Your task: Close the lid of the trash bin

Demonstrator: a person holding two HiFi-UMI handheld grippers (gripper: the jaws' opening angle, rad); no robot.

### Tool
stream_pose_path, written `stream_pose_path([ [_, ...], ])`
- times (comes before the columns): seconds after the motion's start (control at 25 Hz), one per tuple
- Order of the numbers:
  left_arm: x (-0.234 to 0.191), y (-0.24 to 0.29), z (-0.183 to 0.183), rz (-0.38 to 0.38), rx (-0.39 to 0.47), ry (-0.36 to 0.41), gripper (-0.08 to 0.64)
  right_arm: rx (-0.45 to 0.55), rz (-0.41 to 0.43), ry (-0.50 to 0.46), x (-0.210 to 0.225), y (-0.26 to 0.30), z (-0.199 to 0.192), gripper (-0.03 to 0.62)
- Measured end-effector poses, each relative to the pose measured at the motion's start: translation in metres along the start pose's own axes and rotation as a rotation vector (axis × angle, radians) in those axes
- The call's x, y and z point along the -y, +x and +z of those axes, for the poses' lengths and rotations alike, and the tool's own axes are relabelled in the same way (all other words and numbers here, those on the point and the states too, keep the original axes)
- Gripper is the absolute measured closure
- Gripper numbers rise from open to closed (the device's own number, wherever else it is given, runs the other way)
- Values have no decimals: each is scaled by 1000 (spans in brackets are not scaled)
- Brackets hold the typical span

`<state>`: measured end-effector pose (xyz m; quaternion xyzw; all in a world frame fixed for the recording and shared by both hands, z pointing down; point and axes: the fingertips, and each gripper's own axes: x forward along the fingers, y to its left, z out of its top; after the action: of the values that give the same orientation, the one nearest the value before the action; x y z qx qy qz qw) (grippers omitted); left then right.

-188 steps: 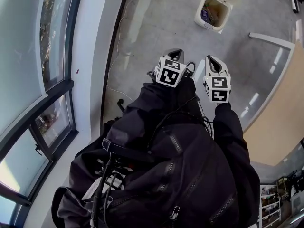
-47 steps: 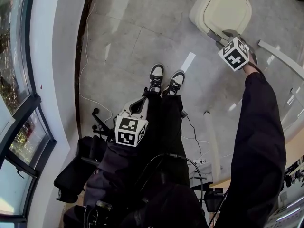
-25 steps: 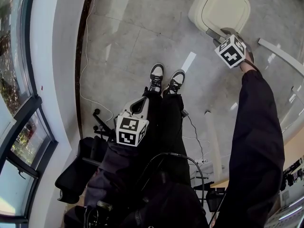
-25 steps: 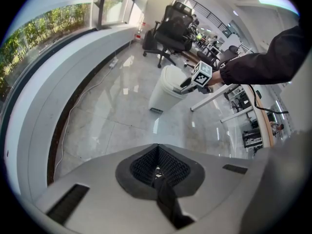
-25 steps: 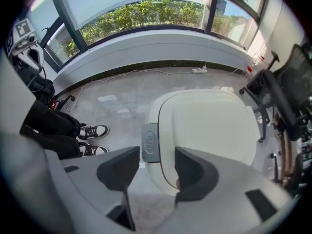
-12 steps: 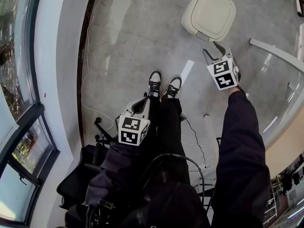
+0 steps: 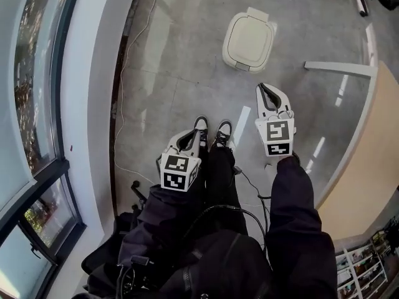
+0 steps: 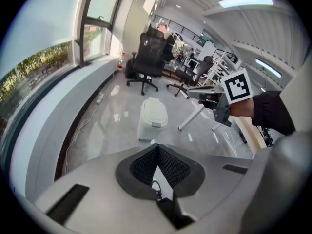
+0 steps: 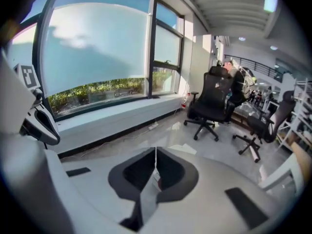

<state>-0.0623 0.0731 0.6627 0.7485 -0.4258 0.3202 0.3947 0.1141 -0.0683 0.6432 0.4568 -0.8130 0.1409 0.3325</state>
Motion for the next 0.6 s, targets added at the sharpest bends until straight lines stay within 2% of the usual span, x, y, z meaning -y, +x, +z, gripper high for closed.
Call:
stream_pose_path([
  [0.2, 33, -41, 94, -13, 177, 50, 558, 120, -87, 38, 14, -80, 79, 586],
  [0.36, 76, -99, 161, -63, 321, 83, 559, 179, -125, 78, 9, -153, 127, 588],
  [0.6, 138, -195, 265, -90, 603, 176, 558, 344, -255, 152, 20, -254, 204, 588],
])
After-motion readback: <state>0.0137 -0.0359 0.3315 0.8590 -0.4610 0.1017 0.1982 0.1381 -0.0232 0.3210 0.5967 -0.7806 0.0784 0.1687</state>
